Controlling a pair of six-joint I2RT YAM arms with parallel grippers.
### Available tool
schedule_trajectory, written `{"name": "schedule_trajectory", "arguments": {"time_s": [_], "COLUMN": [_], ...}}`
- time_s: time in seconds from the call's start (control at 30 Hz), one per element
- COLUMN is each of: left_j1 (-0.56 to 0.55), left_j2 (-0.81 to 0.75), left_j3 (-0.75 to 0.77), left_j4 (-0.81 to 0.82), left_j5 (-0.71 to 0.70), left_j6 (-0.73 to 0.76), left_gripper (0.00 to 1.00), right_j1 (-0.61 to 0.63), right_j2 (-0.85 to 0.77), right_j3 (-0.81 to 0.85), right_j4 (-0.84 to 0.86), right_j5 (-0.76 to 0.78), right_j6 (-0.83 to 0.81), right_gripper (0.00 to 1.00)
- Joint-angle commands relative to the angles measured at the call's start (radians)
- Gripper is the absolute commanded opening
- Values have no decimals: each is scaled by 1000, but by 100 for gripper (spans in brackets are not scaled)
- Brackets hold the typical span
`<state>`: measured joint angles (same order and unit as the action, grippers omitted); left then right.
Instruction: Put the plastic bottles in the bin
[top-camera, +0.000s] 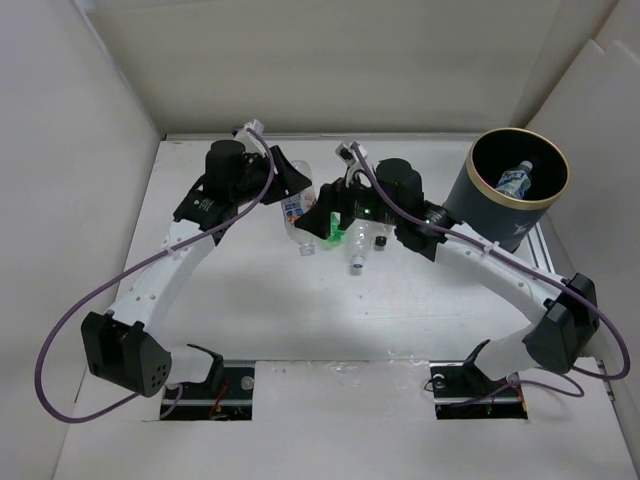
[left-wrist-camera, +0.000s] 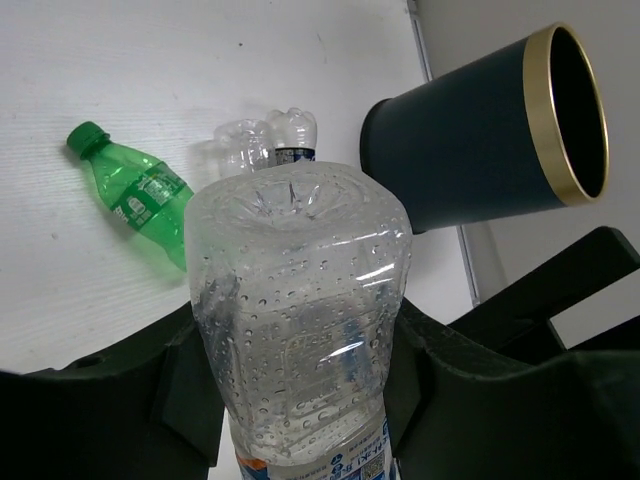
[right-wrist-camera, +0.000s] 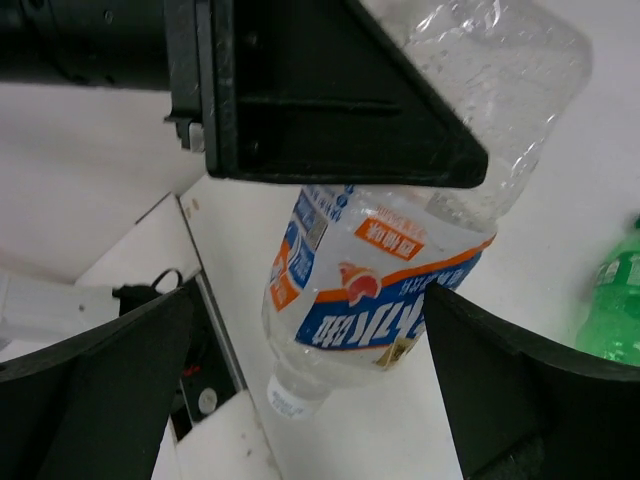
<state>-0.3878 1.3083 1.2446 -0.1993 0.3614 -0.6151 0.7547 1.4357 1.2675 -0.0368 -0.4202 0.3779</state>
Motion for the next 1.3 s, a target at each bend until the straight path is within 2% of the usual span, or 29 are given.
{"name": "schedule_trajectory", "arguments": {"time_s": [0.0, 0.07, 0.17, 0.2, 0.27, 0.53, 0.57, 0.6, 0.63, 0.67, 0.7, 0.73, 0.77, 0.8, 0.83, 0.9, 0.97, 1.0, 1.03, 1.13, 1.17, 1.23, 1.27], "left_j1": [-3, -3, -3, -3, -3, -3, -3, -3, -3, -3, -3, -3, -3, -3, 6, 6, 6, 6, 6, 6, 6, 6, 6], "left_j2": [-63, -83, -106, -106, -106, -106, -106, -106, -106, -106, -106, -115, -115, -115, -115, -115, -106, -106, -106, -106, -106, -106, -106], "left_j3": [44, 53, 81, 93, 104, 104, 104, 104, 104, 104, 104, 104, 104, 104, 121, 153, 188, 188, 199, 175, 162, 119, 104], "left_j4": [38, 38, 8, -2, -11, 38, 50, 51, 51, 60, 60, 75, 98, 98, 98, 83, 25, 3, -17, -52, -52, -32, -20], "left_j5": [143, 143, 113, 84, 71, 123, 123, 123, 123, 123, 111, 111, 84, 71, 57, -7, -54, -121, -154, -205, -205, -205, -187], "left_j6": [-18, -18, -18, -18, -8, -41, -41, -41, -41, -41, -41, -41, -41, -41, -41, -41, -31, -19, -3, 31, 31, 41, 41], "left_gripper": [0, 0, 0, 0, 0, 0, 0, 1, 6, 18, 25, 38, 58, 90, 100, 100, 100, 100, 100, 100, 100, 100, 100], "right_j1": [52, 70, 100, 100, 110, 120, 120, 120, 120, 120, 120, 120, 120, 107, 95, 66, -12, -47, -133, -282, -381, -477, -567], "right_j2": [37, 66, 78, 78, 78, 137, 146, 146, 146, 155, 155, 155, 155, 155, 155, 126, 71, 49, 5, -58, -75, -100, -110], "right_j3": [90, 101, 113, 113, 102, 102, 102, 112, 112, 112, 112, 112, 112, 112, 112, 101, 87, 87, 87, 87, 110, 133, 144], "right_j4": [121, 121, 121, 108, 97, 84, 84, 84, 84, 95, 106, 106, 106, 106, 106, 106, 43, 17, -21, -73, -122, -170, -188], "right_j5": [142, 187, 309, 396, 446, 347, 324, 308, 288, 249, 235, 218, 203, 202, 202, 234, 277, 302, 317, 342, 363, 408, 446], "right_j6": [19, 19, 30, 30, 30, 52, 61, 61, 61, 61, 70, 70, 70, 79, 79, 79, 88, 88, 98, 118, 134, 144, 144], "right_gripper": [100, 100, 100, 100, 100, 98, 81, 72, 60, 30, 23, 18, 11, 0, 0, 0, 0, 0, 0, 0, 0, 0, 0]}}
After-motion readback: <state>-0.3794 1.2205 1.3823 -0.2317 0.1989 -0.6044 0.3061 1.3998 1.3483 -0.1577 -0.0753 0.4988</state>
